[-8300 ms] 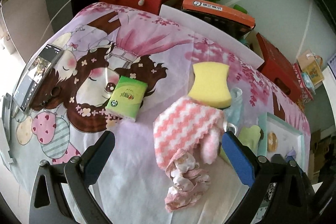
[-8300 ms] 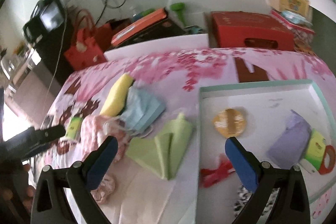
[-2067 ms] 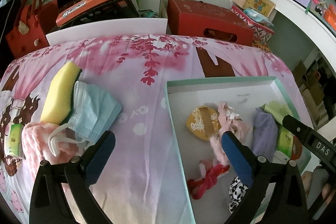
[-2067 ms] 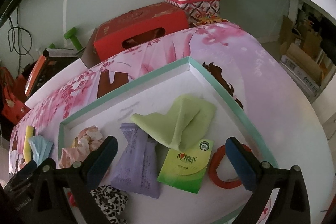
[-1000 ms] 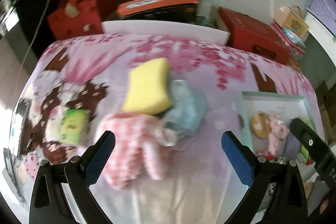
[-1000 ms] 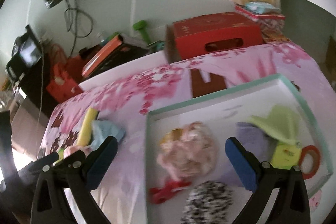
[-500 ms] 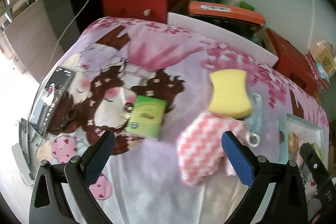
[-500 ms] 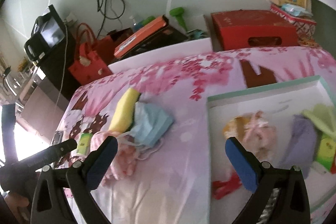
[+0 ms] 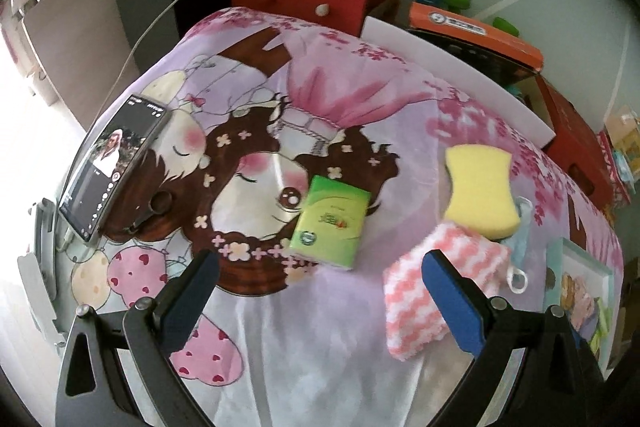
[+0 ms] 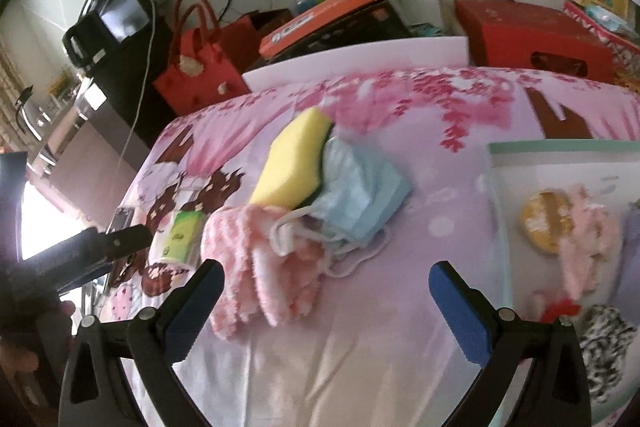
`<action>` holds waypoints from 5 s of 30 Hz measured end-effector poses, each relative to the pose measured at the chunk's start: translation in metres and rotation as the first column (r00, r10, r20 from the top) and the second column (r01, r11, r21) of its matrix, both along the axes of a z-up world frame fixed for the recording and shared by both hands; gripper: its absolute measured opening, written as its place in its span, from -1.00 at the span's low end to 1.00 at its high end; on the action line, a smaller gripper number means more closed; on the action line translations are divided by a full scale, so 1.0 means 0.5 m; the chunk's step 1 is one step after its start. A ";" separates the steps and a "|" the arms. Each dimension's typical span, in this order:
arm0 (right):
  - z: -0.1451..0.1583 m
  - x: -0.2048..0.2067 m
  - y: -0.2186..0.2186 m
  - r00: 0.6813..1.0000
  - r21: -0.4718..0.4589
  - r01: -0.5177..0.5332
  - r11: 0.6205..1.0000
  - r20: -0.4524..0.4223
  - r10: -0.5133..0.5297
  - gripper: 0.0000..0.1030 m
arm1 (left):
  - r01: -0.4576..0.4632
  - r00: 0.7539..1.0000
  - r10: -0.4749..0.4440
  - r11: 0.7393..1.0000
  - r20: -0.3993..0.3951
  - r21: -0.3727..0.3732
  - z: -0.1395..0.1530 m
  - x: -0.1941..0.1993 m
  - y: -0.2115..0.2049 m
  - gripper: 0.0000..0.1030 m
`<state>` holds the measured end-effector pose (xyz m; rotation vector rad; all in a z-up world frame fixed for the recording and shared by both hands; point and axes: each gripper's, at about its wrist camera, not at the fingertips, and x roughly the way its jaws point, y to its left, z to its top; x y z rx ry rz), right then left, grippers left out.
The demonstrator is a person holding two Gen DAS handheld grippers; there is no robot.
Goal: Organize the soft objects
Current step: 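Move both tools back toward the pink knit cloth and sponge, then grasp the green tissue pack with the left gripper while the right gripper grasps the pink knit cloth, then carry the tissue pack and knit cloth over the white tray with both grippers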
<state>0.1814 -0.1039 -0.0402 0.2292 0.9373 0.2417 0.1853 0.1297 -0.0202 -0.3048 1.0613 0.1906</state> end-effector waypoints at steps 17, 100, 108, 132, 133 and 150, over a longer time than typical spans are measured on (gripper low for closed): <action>-0.065 0.012 0.108 0.995 -0.034 -0.078 0.996 -0.070 0.075 1.00 | -0.020 0.997 0.018 1.000 -0.072 -0.018 -0.067 0.030 0.043 0.96; 0.134 -0.064 0.047 0.958 0.181 -0.142 0.973 0.272 0.089 -0.79 | 0.001 0.986 0.004 1.000 0.165 -0.027 0.070 0.005 0.001 0.02; 0.133 -0.055 -0.034 0.969 0.178 -0.018 0.984 0.247 -0.027 -0.79 | 0.064 0.980 -0.064 0.998 0.187 0.007 0.091 0.001 -0.057 0.03; 0.116 -0.089 -0.363 0.885 0.129 0.410 0.903 0.182 -0.428 -0.79 | 0.414 0.882 -0.422 0.906 0.208 0.081 0.118 -0.007 -0.356 0.03; 0.116 -0.092 -0.376 0.877 0.124 0.428 0.895 0.181 -0.445 -0.79 | 0.431 0.875 -0.438 0.899 0.206 0.084 0.117 -0.009 -0.370 0.03; 0.107 -0.163 -0.565 0.753 0.165 0.624 0.764 0.136 -0.644 -0.78 | 0.676 0.709 -0.687 0.727 0.162 0.121 0.067 -0.065 -0.599 0.03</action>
